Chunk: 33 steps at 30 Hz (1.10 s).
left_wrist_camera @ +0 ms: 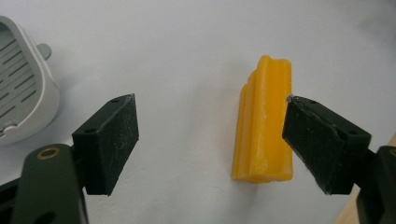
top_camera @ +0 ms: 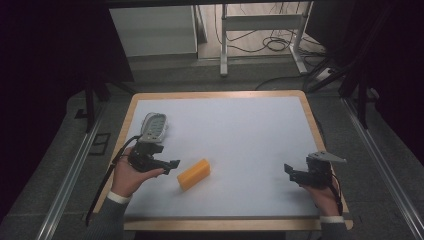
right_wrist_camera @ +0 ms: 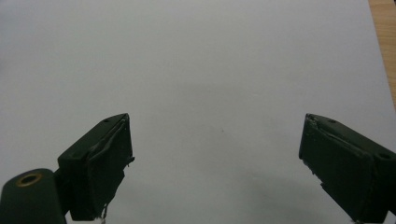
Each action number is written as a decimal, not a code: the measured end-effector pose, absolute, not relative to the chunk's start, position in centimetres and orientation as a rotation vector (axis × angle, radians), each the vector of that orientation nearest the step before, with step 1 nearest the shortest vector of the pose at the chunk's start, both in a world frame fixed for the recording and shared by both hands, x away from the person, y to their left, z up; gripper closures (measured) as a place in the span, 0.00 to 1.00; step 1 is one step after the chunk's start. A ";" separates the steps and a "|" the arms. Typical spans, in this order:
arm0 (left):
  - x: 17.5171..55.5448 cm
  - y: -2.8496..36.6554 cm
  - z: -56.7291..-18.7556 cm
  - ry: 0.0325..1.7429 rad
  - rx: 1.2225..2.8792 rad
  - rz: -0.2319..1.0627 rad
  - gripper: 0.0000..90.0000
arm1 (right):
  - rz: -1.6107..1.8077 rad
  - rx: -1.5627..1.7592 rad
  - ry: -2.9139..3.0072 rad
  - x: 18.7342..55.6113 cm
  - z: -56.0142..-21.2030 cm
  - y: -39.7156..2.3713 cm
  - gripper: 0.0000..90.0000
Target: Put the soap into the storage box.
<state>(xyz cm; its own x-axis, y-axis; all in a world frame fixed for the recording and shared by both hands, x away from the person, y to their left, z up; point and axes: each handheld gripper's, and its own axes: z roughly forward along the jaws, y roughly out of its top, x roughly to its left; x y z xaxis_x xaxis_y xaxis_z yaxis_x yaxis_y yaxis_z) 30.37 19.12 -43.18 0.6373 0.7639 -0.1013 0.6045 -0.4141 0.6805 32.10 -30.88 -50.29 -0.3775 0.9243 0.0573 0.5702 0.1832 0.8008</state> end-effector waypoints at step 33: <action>32.1 13.5 -44.3 1.009 2.310 0.215 0.22 | 1.053 1.416 2.028 32.2 -50.6 -30.8 0.11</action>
